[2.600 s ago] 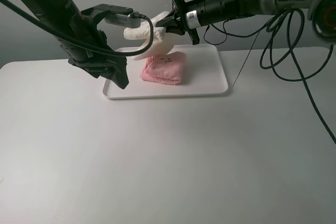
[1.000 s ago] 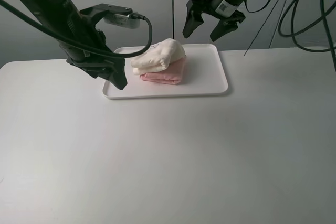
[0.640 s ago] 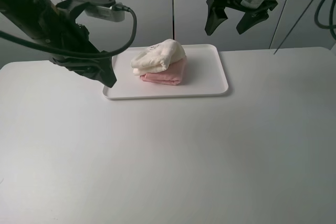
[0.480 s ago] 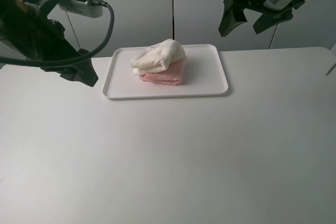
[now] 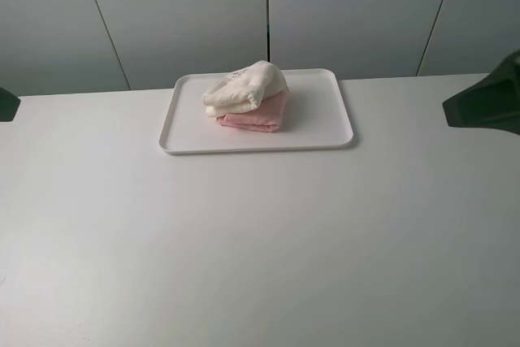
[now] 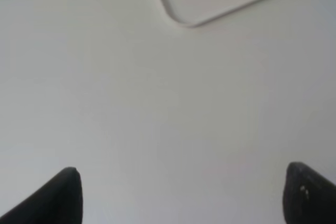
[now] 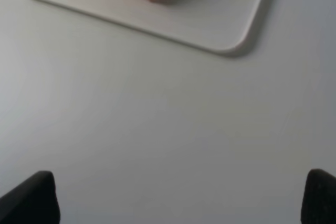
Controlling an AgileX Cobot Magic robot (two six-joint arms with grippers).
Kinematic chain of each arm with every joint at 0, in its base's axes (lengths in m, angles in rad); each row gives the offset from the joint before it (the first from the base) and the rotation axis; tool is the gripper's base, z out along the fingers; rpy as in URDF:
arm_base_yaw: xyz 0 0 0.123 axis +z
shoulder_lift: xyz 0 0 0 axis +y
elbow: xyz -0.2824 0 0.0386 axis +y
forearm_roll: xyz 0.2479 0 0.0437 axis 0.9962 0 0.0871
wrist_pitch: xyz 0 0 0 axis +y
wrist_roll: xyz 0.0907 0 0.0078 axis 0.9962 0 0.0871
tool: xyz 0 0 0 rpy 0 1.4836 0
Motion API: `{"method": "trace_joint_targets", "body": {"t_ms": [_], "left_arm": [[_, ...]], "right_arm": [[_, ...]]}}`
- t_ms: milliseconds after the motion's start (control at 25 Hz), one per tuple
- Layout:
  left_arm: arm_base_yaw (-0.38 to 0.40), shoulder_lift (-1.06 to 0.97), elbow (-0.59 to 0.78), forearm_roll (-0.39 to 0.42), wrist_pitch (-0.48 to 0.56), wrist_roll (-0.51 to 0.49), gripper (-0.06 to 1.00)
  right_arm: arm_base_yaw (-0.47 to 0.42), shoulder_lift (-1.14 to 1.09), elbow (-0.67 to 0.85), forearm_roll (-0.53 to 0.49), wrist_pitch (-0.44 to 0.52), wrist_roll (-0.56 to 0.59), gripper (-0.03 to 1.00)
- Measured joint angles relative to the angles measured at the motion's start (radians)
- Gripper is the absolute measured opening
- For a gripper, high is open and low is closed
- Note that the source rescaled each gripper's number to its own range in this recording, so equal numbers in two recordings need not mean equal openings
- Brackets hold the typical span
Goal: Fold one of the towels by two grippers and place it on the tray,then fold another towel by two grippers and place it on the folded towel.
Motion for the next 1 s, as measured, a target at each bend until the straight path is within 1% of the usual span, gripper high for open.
{"method": "trace_joint_targets", "body": {"t_ms": [80,240,360,440,600,680,760,840,1000], "left_arm": [[0.000,-0.076,0.025,0.027,0.045,-0.016,0.99],[0.000,-0.234,0.064,0.085,0.126,-0.058,0.99],[0.000,-0.343,0.084,0.103,0.167,-0.068,0.99],[0.000,-0.414,0.090,0.103,0.180,-0.069,0.99],[0.000,-0.530,0.095,0.097,0.195,-0.069,0.99],[0.000,-0.580,0.095,0.076,0.196,-0.069,0.99],[0.000,-0.630,0.095,0.035,0.198,-0.069,0.99],[0.000,-0.675,0.097,0.018,0.198,-0.069,0.99],[0.000,-0.772,0.175,0.009,0.198,-0.036,0.99]], "right_arm": [[0.000,-0.119,0.044,-0.004,0.045,0.010,1.00],[0.000,-0.300,0.085,-0.019,0.130,0.028,1.00],[0.000,-0.409,0.108,-0.041,0.175,0.052,1.00],[0.000,-0.467,0.113,-0.054,0.204,0.069,1.00],[0.000,-0.577,0.121,-0.065,0.218,0.075,1.00],[0.000,-0.626,0.123,-0.073,0.218,0.075,1.00],[0.000,-0.664,0.123,-0.077,0.220,0.069,1.00],[0.000,-0.702,0.123,-0.093,0.220,0.058,1.00],[0.000,-0.754,0.134,-0.108,0.220,0.044,1.00]]}}
